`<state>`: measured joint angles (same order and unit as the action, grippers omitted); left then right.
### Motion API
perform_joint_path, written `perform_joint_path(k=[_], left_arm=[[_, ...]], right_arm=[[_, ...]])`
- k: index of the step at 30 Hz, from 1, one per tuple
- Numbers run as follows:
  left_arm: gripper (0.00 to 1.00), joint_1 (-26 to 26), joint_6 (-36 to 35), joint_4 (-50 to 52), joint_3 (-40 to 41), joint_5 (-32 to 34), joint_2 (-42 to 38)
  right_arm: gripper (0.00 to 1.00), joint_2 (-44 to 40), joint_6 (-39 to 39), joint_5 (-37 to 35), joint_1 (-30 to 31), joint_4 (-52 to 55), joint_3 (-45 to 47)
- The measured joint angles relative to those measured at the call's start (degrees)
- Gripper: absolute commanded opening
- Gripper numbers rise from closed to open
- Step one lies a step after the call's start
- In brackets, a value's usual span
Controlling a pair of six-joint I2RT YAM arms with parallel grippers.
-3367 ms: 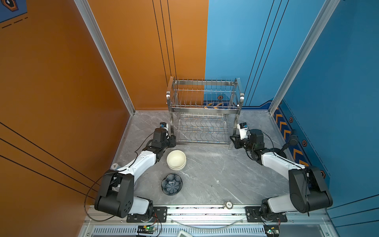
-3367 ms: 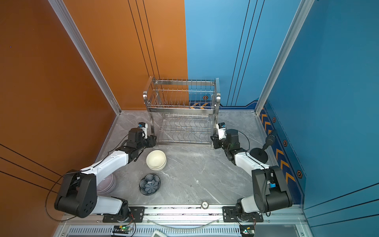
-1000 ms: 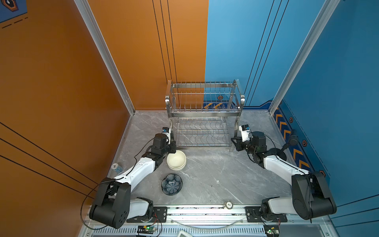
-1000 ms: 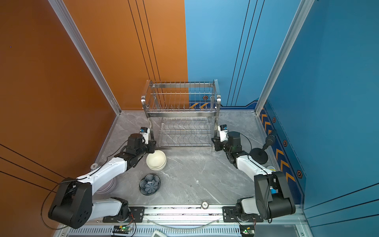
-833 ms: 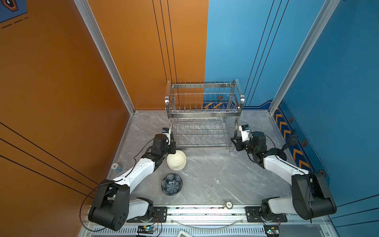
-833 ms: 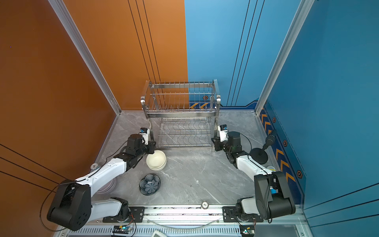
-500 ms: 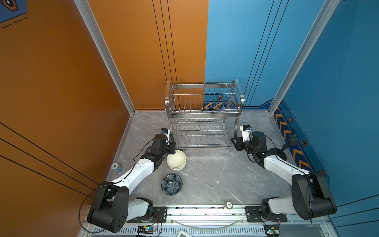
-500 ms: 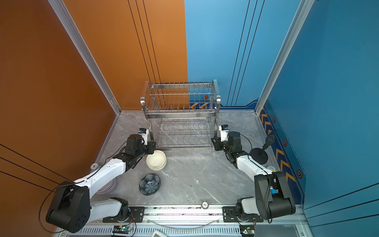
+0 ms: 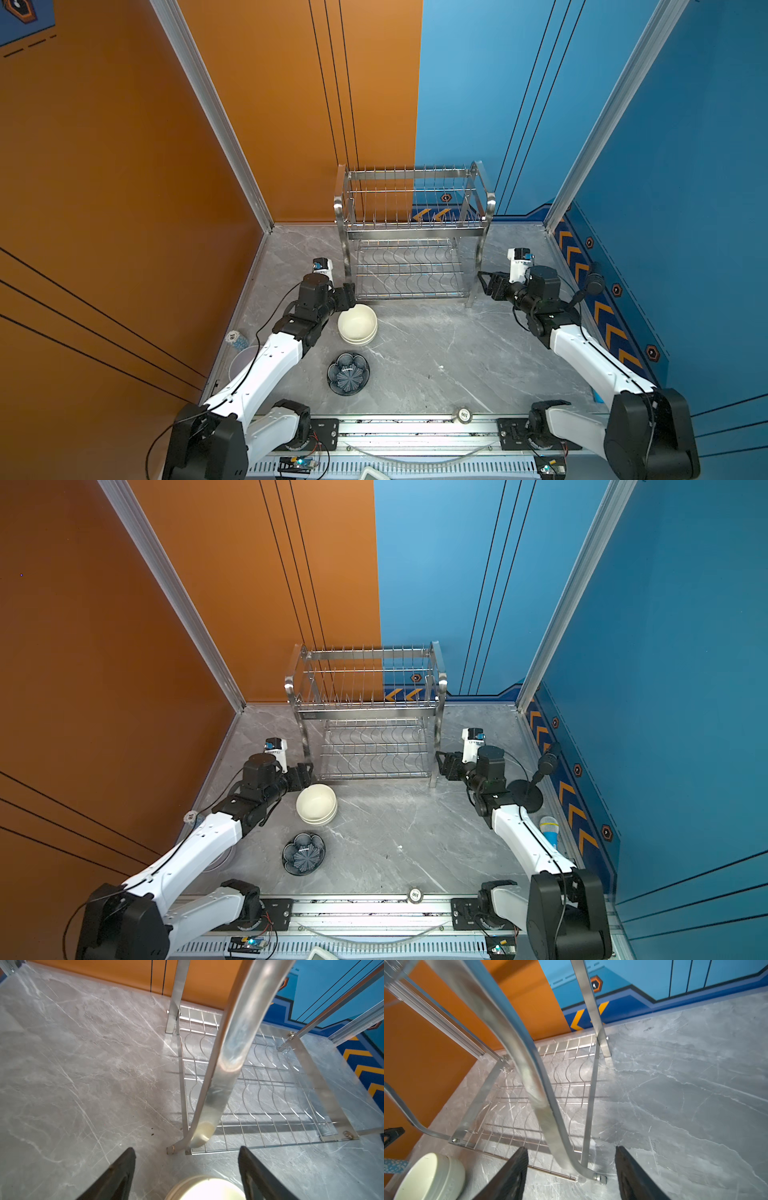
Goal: Load bowls into a dish rack
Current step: Pick up the bowl from the bowl.
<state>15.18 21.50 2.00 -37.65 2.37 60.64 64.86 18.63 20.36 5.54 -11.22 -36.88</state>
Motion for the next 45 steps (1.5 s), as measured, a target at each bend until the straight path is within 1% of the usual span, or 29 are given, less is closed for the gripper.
perform_joint_path(k=[6, 9, 11, 15, 18, 21, 23, 26, 29, 31, 33, 37, 42, 45], left_arm=[[0.8, 0.0, 1.0, 2.4, 0.1, 1.6, -8.4], [0.81, -0.2, 1.7, 3.6, 0.2, 2.8, -12.8], [0.81, -0.3, 2.2, 4.1, 0.4, 3.7, -15.1], [0.81, -1.0, 2.8, 5.6, 1.0, 4.7, -17.8], [0.81, -1.7, 4.1, 6.8, 1.2, 5.1, -18.5], [0.81, -2.4, 5.8, 8.2, 1.2, 5.2, -19.4], [0.81, -2.6, 6.8, 9.1, 1.2, 5.2, -19.9], [0.8, -2.9, 7.8, 10.8, 1.2, 5.2, -20.5], [0.8, -3.0, 8.3, 12.1, 1.2, 5.2, -21.0], [0.8, -3.2, 8.5, 12.7, 1.2, 5.1, -21.5], [0.8, -3.4, 8.6, 13.0, 1.2, 5.1, -21.7], [0.8, -3.9, 9.3, 13.2, 1.2, 4.9, -21.9], [0.81, -4.5, 9.7, 14.2, 1.3, 4.5, -22.1], [0.8, -5.1, 9.7, 15.0, 1.3, 4.2, -22.5]], right_arm=[[0.66, -13.1, 2.3, 0.0, 0.2, 3.2, 1.0], [0.64, -20.5, 3.0, 0.4, 1.5, 5.6, 1.3], [0.63, -24.9, 3.3, 0.7, 3.4, 7.3, 1.3], [0.62, -29.9, 3.4, 1.0, 9.9, 10.3, 1.3], [0.62, -30.4, 3.3, 0.3, 18.6, 12.3, 1.3], [0.62, -28.3, 2.2, -1.7, 28.2, 14.0, 1.3], [0.61, -25.4, 1.0, -4.0, 35.3, 14.8, 1.3], [0.61, -20.2, -0.9, -6.7, 44.1, 15.5, 1.3], [0.6, -14.1, -3.6, -9.8, 51.6, 16.7, 0.0], [0.6, -9.5, -5.5, -10.9, 55.4, 17.5, -2.1], [0.59, -4.4, -7.0, -11.1, 57.6, 18.7, -5.2], [0.58, 5.7, -9.0, -11.1, 59.5, 19.9, -12.2], [0.56, 13.4, -10.1, -11.1, 61.3, 20.3, -17.3], [0.56, 18.9, -10.4, -11.3, 61.9, 21.7, -22.4]])
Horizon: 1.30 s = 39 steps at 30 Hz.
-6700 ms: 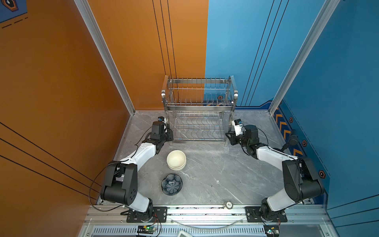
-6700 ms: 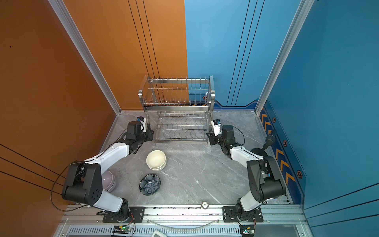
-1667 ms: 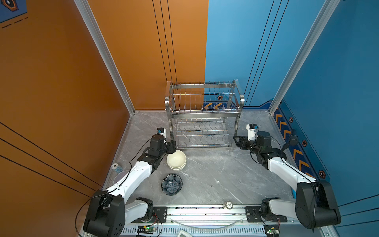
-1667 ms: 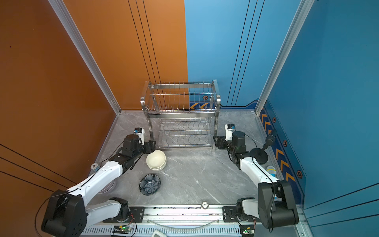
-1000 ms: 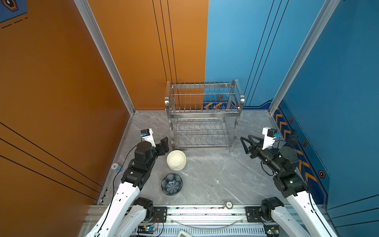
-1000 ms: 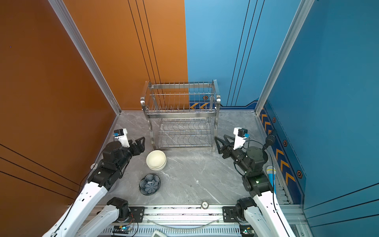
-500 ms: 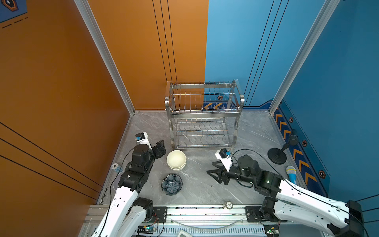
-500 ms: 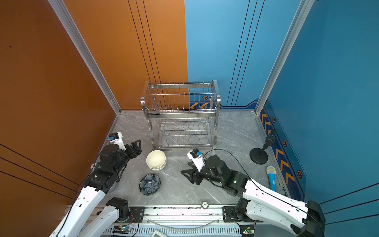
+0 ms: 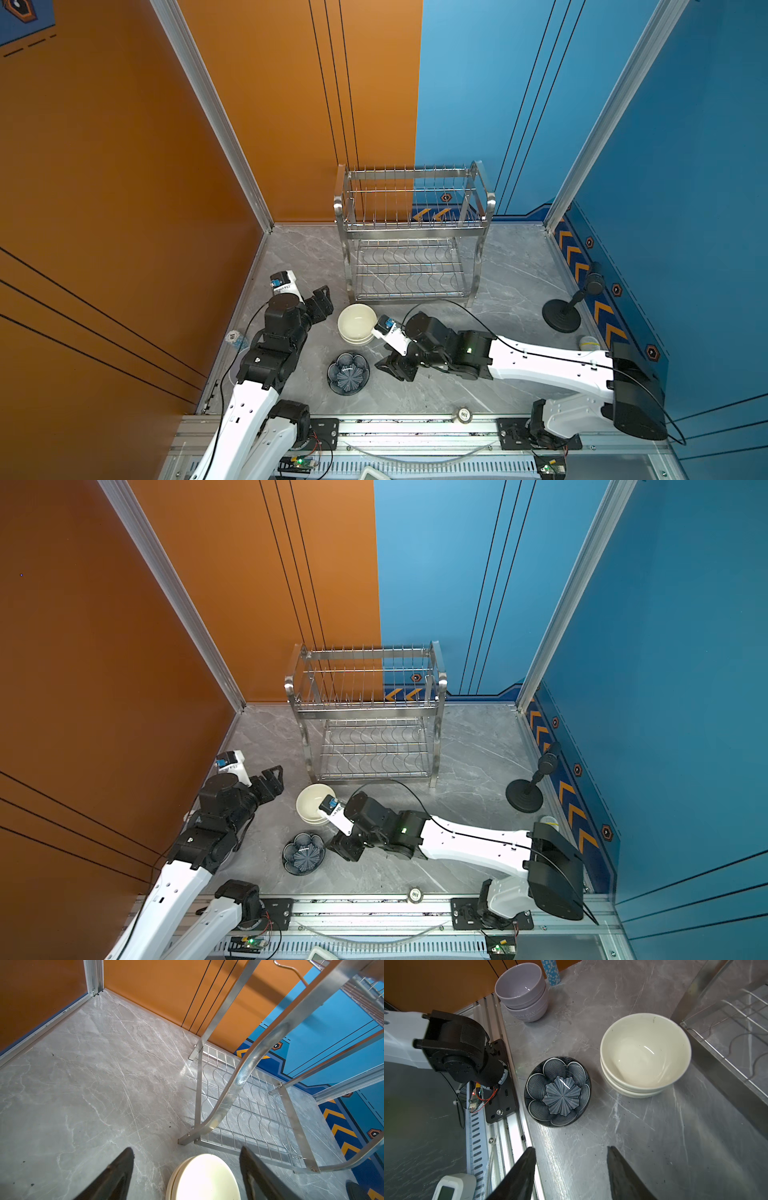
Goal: Load bowls into a dish rack
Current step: Pick up the bowl from the bowl.
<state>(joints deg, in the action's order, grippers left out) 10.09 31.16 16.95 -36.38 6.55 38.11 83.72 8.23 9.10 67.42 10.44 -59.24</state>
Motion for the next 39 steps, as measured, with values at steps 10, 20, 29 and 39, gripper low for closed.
perform_joint_path(k=[10, 20, 29, 39], left_arm=[[0.81, -3.0, 0.0, 0.7, 0.0, -1.2, -0.9], [0.81, -6.1, 0.3, 0.5, 0.0, -3.7, 1.3], [0.81, -9.4, 0.4, -0.4, 0.0, -3.9, 2.9], [0.81, -10.2, 0.4, -1.1, -0.1, -8.0, 4.3]], right_arm=[[0.48, 15.9, -1.4, -1.0, 0.5, 3.8, -16.7], [0.45, 27.4, -2.5, -6.0, 0.3, 9.9, -30.6], [0.39, 33.8, -1.8, -6.4, -0.8, 14.4, -37.4], [0.36, 38.2, 0.4, -6.8, -3.1, 14.7, -38.2]])
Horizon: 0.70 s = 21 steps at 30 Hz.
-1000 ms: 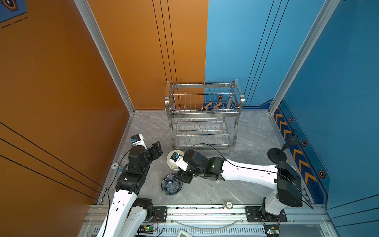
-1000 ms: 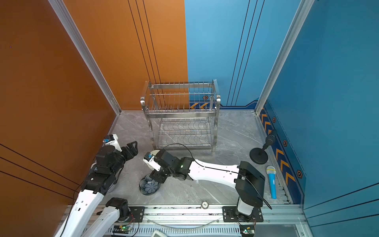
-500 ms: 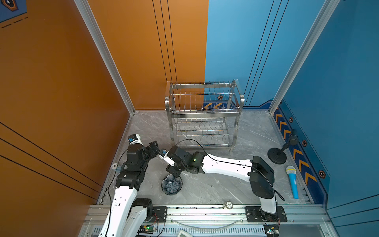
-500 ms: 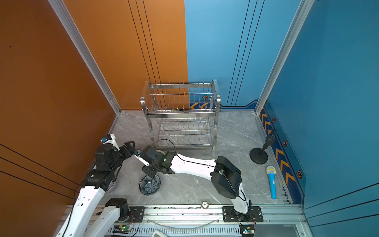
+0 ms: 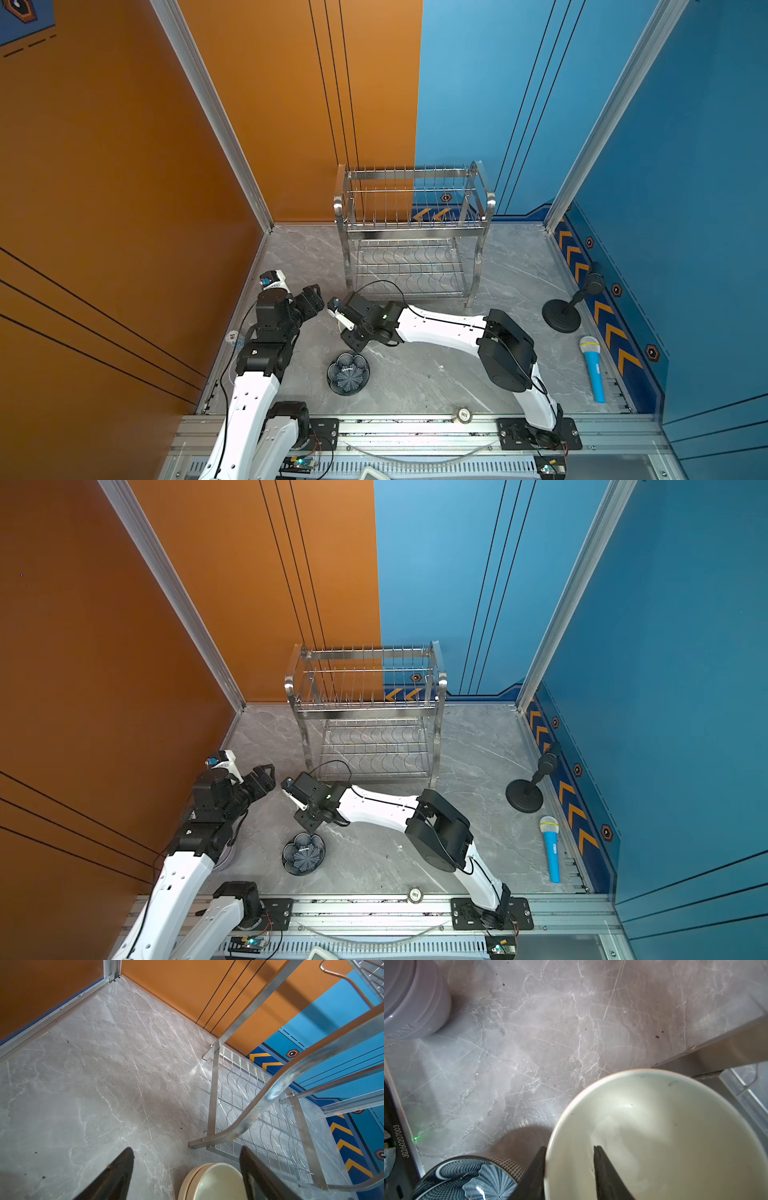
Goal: Load bowls into a dish rack
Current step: Pick up the bowl from the bowl.
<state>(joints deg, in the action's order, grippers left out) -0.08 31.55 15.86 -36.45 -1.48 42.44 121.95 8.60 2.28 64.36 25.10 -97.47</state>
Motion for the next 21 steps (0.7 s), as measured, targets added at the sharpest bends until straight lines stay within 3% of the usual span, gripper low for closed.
perform_joint_path(k=[21], left_arm=[[0.8, -2.9, 0.0, -1.1, 0.0, -2.5, -0.1]], right_arm=[[0.21, 0.1, 1.1, 0.9, 0.2, 0.0, -0.5]])
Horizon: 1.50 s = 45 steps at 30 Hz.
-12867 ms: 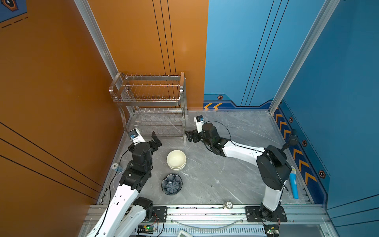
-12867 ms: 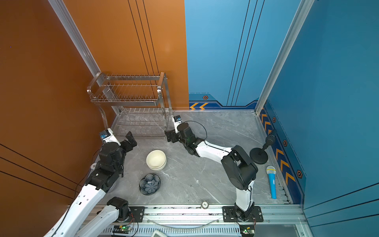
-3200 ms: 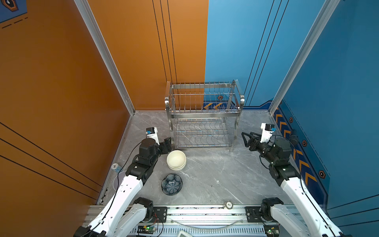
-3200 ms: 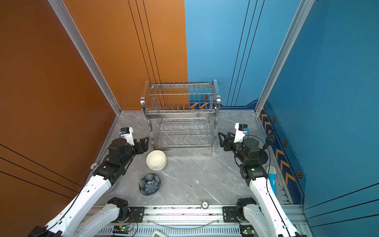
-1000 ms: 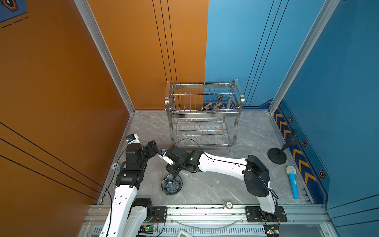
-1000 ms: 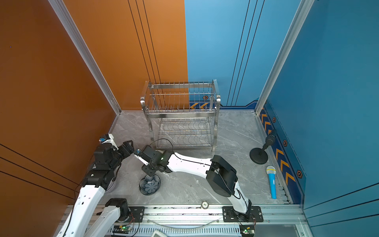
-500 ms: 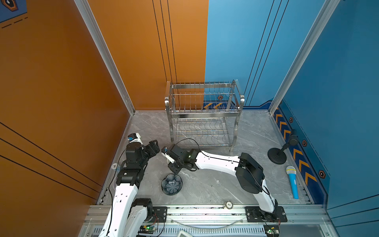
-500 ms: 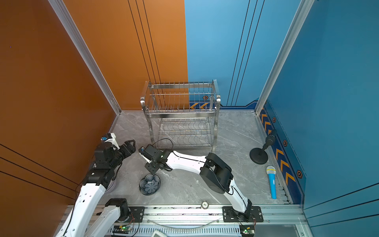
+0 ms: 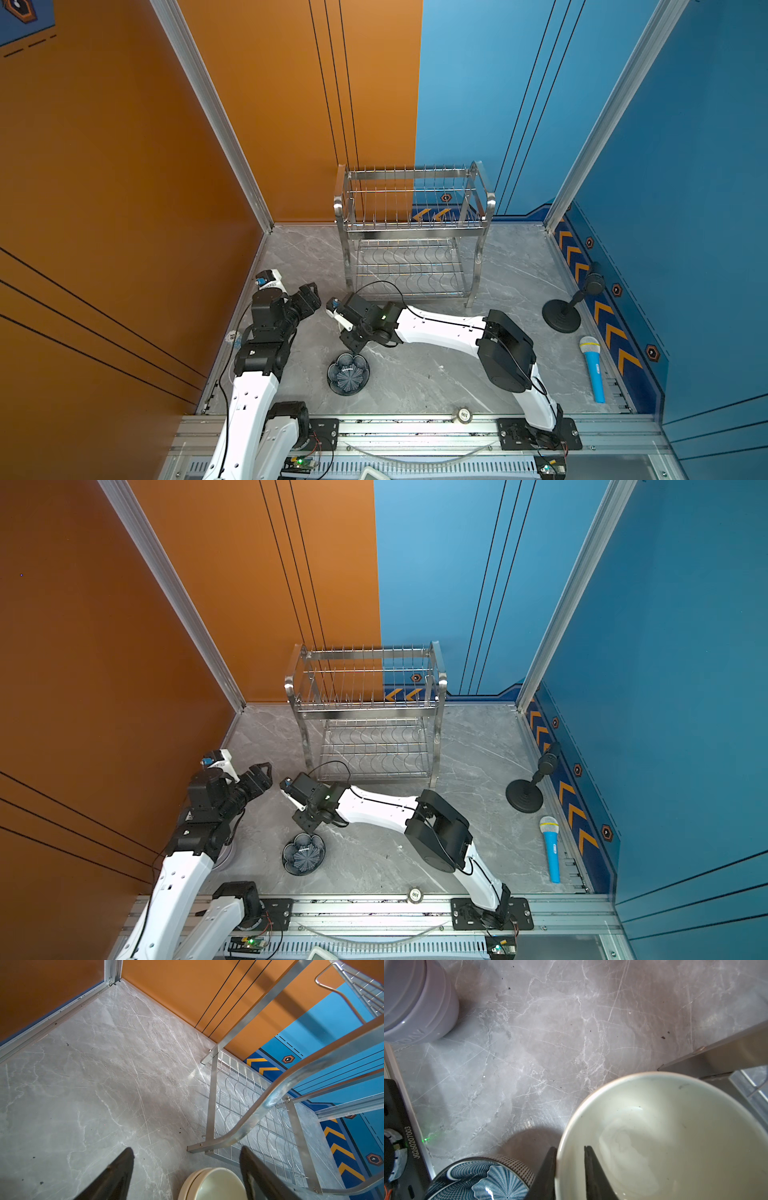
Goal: Load bowls into a dish rack
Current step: Pick up the bowl from the bowl.
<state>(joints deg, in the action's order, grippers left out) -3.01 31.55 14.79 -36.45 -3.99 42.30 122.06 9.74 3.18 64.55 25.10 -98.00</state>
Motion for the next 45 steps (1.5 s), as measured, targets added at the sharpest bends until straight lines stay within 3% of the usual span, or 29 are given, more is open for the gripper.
perform_joint_path(k=[8, 18, 25, 37, 45], left_arm=[[0.8, -0.4, -0.2, 0.0, 0.0, -0.2, -0.1], [0.8, -1.0, -0.2, 0.1, 0.0, -0.4, -0.1], [0.8, -1.2, -0.2, 0.1, 0.0, -0.6, -0.1], [0.8, -2.0, -0.5, 0.1, 0.0, -1.0, 0.0], [0.8, -2.4, -0.7, 0.1, -0.7, -1.3, 1.0]], right_arm=[[0.2, 0.0, 0.6, 0.2, 0.0, 0.0, 0.0], [0.07, 0.0, 0.7, 1.2, 0.1, -0.1, -0.2], [0.04, -1.2, 0.6, 1.1, 0.1, 0.0, -0.2], [0.03, -7.1, -0.3, 3.4, 0.1, 1.4, 1.7], [0.03, -16.8, -0.6, 8.9, -1.6, -4.2, 9.8]])
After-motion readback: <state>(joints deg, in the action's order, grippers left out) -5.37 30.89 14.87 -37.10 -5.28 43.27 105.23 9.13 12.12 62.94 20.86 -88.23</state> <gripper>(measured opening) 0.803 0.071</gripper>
